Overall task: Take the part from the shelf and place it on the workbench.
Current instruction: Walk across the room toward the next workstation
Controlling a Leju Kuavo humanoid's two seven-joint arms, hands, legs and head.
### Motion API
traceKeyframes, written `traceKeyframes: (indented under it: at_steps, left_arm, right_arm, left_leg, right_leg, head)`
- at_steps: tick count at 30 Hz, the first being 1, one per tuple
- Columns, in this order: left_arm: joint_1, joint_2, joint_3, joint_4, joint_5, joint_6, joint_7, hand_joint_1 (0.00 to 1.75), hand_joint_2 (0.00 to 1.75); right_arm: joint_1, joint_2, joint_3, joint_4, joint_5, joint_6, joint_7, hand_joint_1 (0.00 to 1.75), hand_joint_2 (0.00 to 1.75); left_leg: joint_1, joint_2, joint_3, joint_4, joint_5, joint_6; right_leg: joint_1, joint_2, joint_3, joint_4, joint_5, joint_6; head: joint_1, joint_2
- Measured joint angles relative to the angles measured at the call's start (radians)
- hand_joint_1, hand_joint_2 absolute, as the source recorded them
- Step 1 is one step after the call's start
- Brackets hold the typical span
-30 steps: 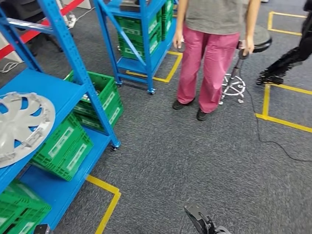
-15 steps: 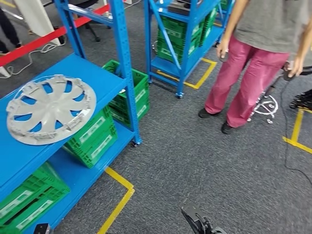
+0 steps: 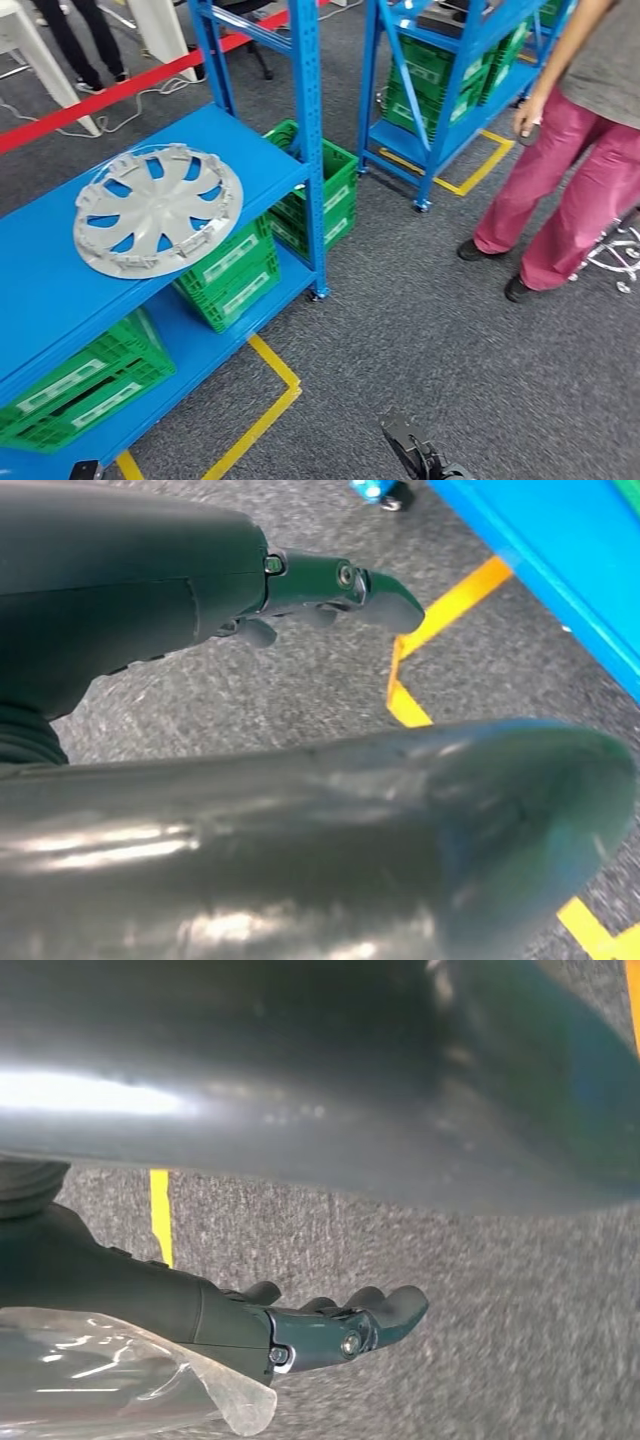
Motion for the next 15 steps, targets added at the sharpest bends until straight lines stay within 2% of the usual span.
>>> traceKeyframes:
  at_steps: [1, 2, 3, 4, 5, 6, 7, 9, 10, 11, 12, 13, 14, 15]
  left_arm:
    - [0.001, -0.001, 0.0, 0.0, 0.001, 0.0, 0.0, 0.0, 0.0]
    - [0.002, -0.001, 0.0, 0.001, 0.002, 0.0, 0.0, 0.0, 0.0]
    - [0.003, 0.0, 0.0, 0.002, 0.003, 0.0, 0.001, 0.0, 0.0]
    - [0.003, 0.0, 0.0, 0.002, 0.004, 0.0, 0.001, 0.0, 0.0]
    - [0.001, 0.0, 0.001, 0.002, 0.004, 0.0, 0.001, 0.0, 0.0]
    - [-0.001, 0.0, 0.001, 0.002, 0.005, 0.0, 0.001, 0.0, 0.0]
    - [-0.002, 0.0, 0.001, 0.002, 0.006, 0.0, 0.001, 0.0, 0.0]
    - [-0.001, -0.001, 0.001, 0.003, 0.007, 0.0, 0.003, 0.0, 0.0]
    - [0.001, 0.0, 0.002, 0.004, 0.008, 0.001, 0.004, 0.0, 0.0]
    - [0.002, 0.0, 0.002, 0.004, 0.008, 0.001, 0.004, 0.0, 0.0]
    - [0.0, 0.0, 0.002, 0.005, 0.008, 0.002, 0.005, 0.0, 0.0]
    - [-0.003, -0.001, 0.002, 0.005, 0.009, 0.003, 0.006, 0.0, 0.0]
    - [-0.006, -0.001, 0.003, 0.005, 0.009, 0.003, 0.007, 0.0, 0.0]
    - [-0.008, -0.002, 0.003, 0.005, 0.008, 0.003, 0.008, 0.0, 0.0]
  right_arm:
    - [0.0, 0.0, 0.0, 0.0, 0.001, -0.001, 0.002, 0.0, 0.0]
    - [0.0, 0.0, -0.001, 0.001, 0.002, -0.001, 0.003, 0.0, 0.0]
    - [0.0, 0.001, -0.001, 0.001, 0.003, -0.002, 0.005, 0.0, 0.0]
    - [-0.001, 0.001, -0.001, 0.001, 0.004, -0.003, 0.007, 0.0, 0.0]
    - [-0.002, 0.001, -0.002, 0.001, 0.003, -0.004, 0.008, 0.0, 0.0]
    - [-0.002, 0.001, -0.002, 0.001, 0.002, -0.004, 0.011, 0.0, 0.0]
    - [-0.003, 0.001, -0.004, 0.001, 0.0, -0.005, 0.014, 0.0, 0.0]
    - [-0.007, 0.001, -0.007, 0.001, -0.003, -0.005, 0.02, 0.0, 0.0]
    - [-0.01, 0.001, -0.009, 0.001, -0.003, -0.005, 0.021, 0.0, 0.0]
    - [-0.013, 0.001, -0.01, 0.001, -0.003, -0.005, 0.022, 0.0, 0.0]
    - [-0.015, 0.002, -0.011, 0.0, -0.003, -0.005, 0.022, 0.0, 0.0]
    - [-0.014, 0.002, -0.011, 0.0, -0.003, -0.006, 0.024, 0.0, 0.0]
    - [-0.012, 0.002, -0.011, 0.001, -0.002, -0.006, 0.026, 0.0, 0.0]
    - [-0.01, 0.002, -0.011, 0.001, -0.001, -0.008, 0.029, 0.0, 0.0]
  left_leg:
    - [0.004, 0.004, -0.016, 0.027, 0.001, -0.003]
    - [0.008, 0.007, -0.014, 0.017, 0.022, -0.006]
    - [0.01, 0.014, 0.007, -0.031, 0.057, -0.007]
    - [0.01, 0.033, 0.039, -0.1, 0.095, -0.008]
    - [0.005, 0.056, 0.069, -0.163, 0.119, -0.007]
    - [0.001, 0.075, 0.09, -0.207, 0.132, -0.001]
    - [-0.003, 0.087, 0.099, -0.229, 0.131, 0.006]
    - [-0.006, 0.074, 0.099, -0.233, 0.124, 0.023]
    - [-0.005, 0.063, 0.101, -0.235, 0.124, 0.03]
    - [-0.004, 0.052, 0.103, -0.238, 0.124, 0.037]
    - [-0.001, 0.041, 0.105, -0.24, 0.125, 0.044]
    - [0.0, 0.029, 0.107, -0.241, 0.126, 0.05]
    - [-0.001, 0.016, 0.107, -0.241, 0.125, 0.054]
    - [-0.003, 0.002, 0.107, -0.241, 0.124, 0.057]
  right_leg:
    - [0.0, -0.014, 0.004, 0.0, -0.004, 0.001]
    - [-0.001, -0.028, 0.009, 0.0, -0.008, 0.002]
    - [-0.002, -0.04, 0.015, 0.0, -0.013, 0.005]
    - [-0.002, -0.052, 0.022, 0.0, -0.019, 0.01]
    - [-0.001, -0.064, 0.028, 0.0, -0.025, 0.016]
    - [0.002, -0.075, 0.031, 0.0, -0.03, 0.024]
    - [0.005, -0.086, 0.035, -0.001, -0.035, 0.03]
    - [0.008, -0.107, 0.045, -0.005, -0.041, 0.04]
    - [0.007, -0.104, 0.049, -0.004, -0.047, 0.045]
    - [0.005, -0.085, 0.044, 0.01, -0.059, 0.048]
    - [0.004, -0.056, 0.026, 0.046, -0.08, 0.051]
    - [0.002, -0.022, -0.006, 0.105, -0.108, 0.051]
    - [0.002, 0.001, -0.045, 0.177, -0.136, 0.05]
    - [0.003, 0.012, -0.086, 0.244, -0.155, 0.049]
  head:
    - [0.0, 0.0]
    - [0.0, 0.0]
    - [0.0, 0.0]
    - [0.0, 0.0]
    - [-0.002, 0.0]
    - [-0.002, 0.0]
    - [-0.001, 0.0]
    - [0.002, 0.0]
    - [0.004, 0.0]
    - [0.005, 0.0]
    - [0.008, 0.0]
    - [0.01, 0.0]
    - [0.011, 0.0]
    - [0.012, 0.0]
